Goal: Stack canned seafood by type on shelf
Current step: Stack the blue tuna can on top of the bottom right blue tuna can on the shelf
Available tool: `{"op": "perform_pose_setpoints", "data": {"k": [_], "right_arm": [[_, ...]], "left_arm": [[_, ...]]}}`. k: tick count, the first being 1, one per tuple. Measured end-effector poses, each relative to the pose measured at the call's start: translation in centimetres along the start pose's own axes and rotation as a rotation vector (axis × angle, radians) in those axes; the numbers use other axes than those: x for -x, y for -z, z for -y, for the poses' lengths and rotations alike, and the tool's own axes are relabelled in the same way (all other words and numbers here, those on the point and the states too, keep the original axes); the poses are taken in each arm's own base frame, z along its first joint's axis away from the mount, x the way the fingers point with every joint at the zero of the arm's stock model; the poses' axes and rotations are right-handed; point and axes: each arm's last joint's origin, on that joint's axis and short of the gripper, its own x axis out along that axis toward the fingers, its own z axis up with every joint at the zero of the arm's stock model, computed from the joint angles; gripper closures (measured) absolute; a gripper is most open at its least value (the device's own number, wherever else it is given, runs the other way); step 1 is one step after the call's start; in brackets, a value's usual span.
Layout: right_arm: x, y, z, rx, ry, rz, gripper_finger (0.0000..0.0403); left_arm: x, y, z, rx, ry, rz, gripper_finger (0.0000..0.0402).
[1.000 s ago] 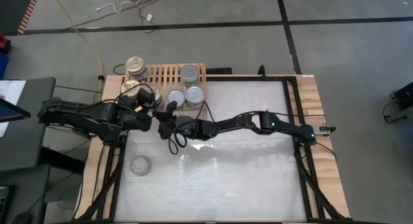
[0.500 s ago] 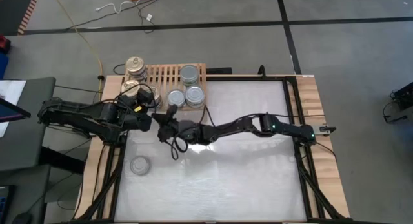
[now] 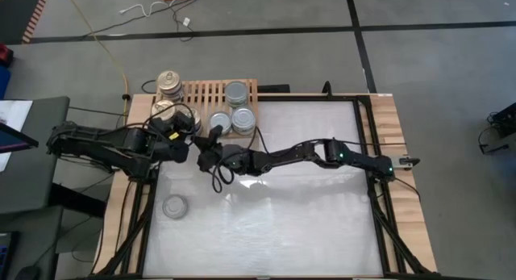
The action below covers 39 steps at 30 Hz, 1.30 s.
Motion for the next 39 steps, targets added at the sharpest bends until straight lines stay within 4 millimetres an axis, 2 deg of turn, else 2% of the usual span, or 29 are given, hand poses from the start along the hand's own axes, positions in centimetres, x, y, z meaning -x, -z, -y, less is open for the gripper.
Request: {"op": "perform_pose_setpoints", "data": {"k": [5, 13, 21, 30, 39], "right_arm": [[0.7, -1.0, -0.4, 0.030, 0.000, 0.017, 0.0390], [2.0, -3.4, 0.4, 0.070, 0.080, 0.060, 0.0390], [0.3, -0.9, 1.4, 0.039, 0.079, -0.013, 0.0390], [1.7, -2.9, 0.6, 0.093, 0.101, 0.008, 0.0388], [2.3, -3.4, 0.2, 0.127, 0.117, -0.045, 0.0386]], "left_arm": [[0.1, 0.1, 0.0, 0.007, -0.006, -0.022, 0.0133], [0.1, 0.1, -0.1, 0.000, -0.010, -0.017, 0.0133], [0.2, 0.2, -0.2, -0.006, -0.017, -0.041, 0.0133], [0.6, -0.2, 0.0, -0.016, 0.006, -0.034, 0.0133], [0.9, -0.1, 0.5, -0.026, 0.029, -0.081, 0.0133]]}}
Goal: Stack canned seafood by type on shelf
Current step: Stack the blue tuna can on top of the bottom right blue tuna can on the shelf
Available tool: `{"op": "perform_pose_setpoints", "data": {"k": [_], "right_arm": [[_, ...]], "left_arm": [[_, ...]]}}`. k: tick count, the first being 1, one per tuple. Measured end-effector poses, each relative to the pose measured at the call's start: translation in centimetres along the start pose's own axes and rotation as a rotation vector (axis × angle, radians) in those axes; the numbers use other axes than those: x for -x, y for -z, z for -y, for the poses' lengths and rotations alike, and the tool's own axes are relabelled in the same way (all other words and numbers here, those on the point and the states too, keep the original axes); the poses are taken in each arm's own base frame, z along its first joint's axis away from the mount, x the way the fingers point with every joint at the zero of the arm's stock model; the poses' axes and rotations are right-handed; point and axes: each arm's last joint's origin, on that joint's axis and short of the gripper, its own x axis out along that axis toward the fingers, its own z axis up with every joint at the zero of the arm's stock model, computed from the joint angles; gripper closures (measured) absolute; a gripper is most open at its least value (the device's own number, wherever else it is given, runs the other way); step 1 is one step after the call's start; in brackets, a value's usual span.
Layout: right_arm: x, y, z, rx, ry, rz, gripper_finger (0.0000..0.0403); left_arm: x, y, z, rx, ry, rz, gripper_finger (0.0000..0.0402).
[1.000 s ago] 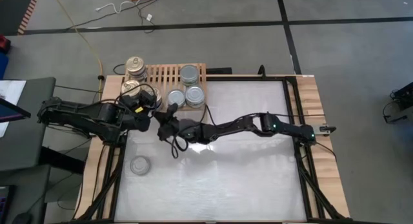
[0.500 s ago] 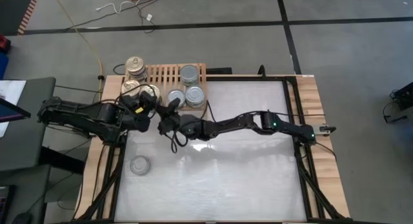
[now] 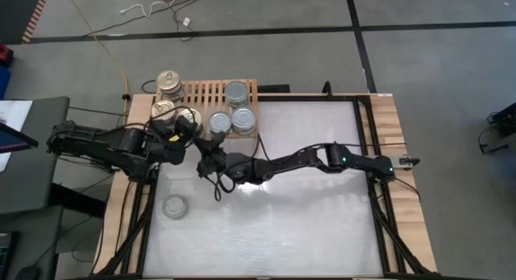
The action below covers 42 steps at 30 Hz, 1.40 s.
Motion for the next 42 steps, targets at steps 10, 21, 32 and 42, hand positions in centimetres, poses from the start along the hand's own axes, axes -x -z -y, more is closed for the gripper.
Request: {"op": "perform_pose_setpoints", "data": {"k": [10, 21, 32, 42], "right_arm": [[0.5, -0.5, -0.2, 0.014, 0.004, -0.012, 0.0385], [1.5, -1.4, 0.5, 0.077, 0.094, -0.099, 0.0385], [9.0, 1.1, 5.4, -0.222, -0.030, -0.187, 0.0385], [21.7, 7.2, 13.6, -0.601, -0.230, -0.214, 0.0381]], "left_arm": [[0.5, 0.0, 0.3, -0.047, 0.038, -0.046, 0.0133], [1.6, -0.5, 0.2, -0.098, 0.069, -0.093, 0.0133], [2.7, 0.7, -0.2, -0.362, 0.151, -0.077, 0.0133], [2.5, 5.3, -1.5, -0.848, 0.211, 0.074, 0.0133]]}}
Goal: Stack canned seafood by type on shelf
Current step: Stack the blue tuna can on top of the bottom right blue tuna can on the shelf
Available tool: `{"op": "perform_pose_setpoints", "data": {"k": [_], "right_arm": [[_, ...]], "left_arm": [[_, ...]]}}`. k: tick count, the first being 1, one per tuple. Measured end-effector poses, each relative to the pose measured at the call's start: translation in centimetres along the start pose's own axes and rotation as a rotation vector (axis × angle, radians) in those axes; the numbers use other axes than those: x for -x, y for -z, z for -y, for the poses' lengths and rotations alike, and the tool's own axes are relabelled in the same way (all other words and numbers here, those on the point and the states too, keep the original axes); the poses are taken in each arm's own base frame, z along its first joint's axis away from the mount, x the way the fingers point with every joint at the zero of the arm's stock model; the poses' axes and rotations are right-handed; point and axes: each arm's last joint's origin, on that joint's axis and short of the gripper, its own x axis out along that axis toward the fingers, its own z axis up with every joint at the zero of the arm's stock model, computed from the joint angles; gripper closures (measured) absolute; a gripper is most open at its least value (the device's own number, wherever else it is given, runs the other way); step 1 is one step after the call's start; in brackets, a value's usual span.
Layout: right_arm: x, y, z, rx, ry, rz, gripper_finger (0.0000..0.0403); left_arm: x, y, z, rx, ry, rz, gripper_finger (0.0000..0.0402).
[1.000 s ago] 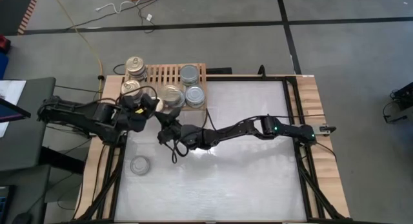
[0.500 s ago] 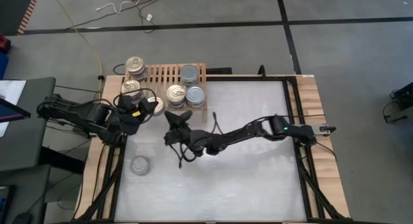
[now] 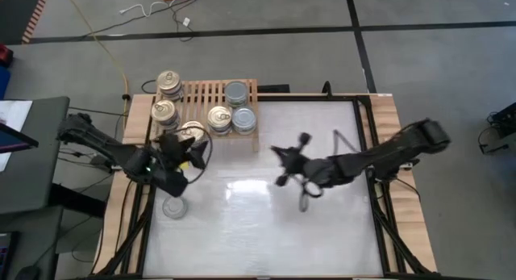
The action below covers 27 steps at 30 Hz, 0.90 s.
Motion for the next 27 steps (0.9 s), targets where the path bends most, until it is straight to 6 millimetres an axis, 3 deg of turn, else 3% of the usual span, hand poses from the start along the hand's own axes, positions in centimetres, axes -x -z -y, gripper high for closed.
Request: {"op": "perform_pose_setpoints", "data": {"k": [5, 11, 18, 27], "right_arm": [[3.6, 4.7, 1.3, -0.160, -0.081, -0.067, 0.0378], [5.3, 9.4, 1.4, -0.287, -0.106, -0.135, 0.0377], [5.4, 12.0, 0.5, -0.366, -0.131, -0.221, 0.0376], [4.8, 13.3, -0.6, -0.305, -0.153, -0.285, 0.0376]], "left_arm": [[-0.8, 2.6, 1.1, -0.361, -0.029, 0.003, 0.0133], [-2.0, 5.6, 2.2, -0.438, -0.048, -0.047, 0.0133], [-2.6, 7.7, 2.9, -0.437, -0.048, -0.097, 0.0133], [-1.0, 8.8, 4.1, -0.438, 0.056, -0.040, 0.0133]]}}
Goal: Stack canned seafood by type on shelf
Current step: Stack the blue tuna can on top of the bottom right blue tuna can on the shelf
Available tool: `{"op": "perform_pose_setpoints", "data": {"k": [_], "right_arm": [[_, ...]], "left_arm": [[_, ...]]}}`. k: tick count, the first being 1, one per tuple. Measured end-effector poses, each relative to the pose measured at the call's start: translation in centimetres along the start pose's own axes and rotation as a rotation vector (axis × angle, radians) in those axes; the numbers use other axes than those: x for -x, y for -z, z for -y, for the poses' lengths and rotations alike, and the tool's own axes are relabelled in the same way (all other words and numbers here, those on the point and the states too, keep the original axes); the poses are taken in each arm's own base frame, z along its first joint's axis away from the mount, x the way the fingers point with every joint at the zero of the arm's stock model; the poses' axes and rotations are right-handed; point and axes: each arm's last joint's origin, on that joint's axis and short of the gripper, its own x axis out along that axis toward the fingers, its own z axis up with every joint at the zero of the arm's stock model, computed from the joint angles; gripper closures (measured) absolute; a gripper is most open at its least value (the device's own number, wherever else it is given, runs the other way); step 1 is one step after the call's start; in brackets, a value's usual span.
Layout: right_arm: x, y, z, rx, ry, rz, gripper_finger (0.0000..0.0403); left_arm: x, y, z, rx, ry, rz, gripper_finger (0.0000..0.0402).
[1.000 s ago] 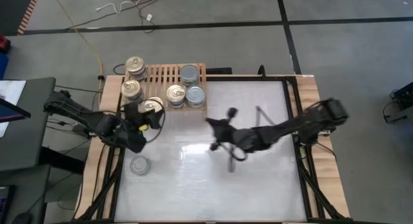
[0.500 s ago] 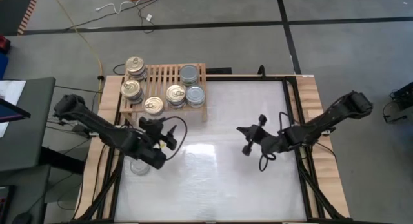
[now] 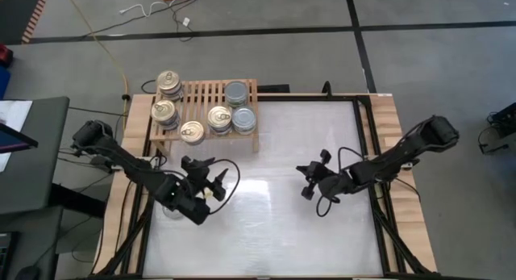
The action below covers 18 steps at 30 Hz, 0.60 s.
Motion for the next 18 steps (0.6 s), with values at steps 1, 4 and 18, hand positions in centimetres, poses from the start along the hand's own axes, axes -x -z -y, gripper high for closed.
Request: {"op": "perform_pose_setpoints", "data": {"k": [1, 4, 18], "right_arm": [[-0.2, 0.1, 0.0, 0.012, 0.007, -0.007, 0.0376], [-0.9, 0.3, 0.3, 0.027, 0.047, -0.019, 0.0376], [-6.7, -6.2, 7.7, -0.020, -0.079, -0.006, 0.0384]], "left_arm": [[0.1, 0.0, 0.0, 0.001, 0.000, 0.013, 0.0133], [0.3, -0.3, -0.2, 0.003, 0.002, 0.021, 0.0133], [0.8, -3.6, -2.4, -0.066, 0.031, 0.004, 0.0133]]}}
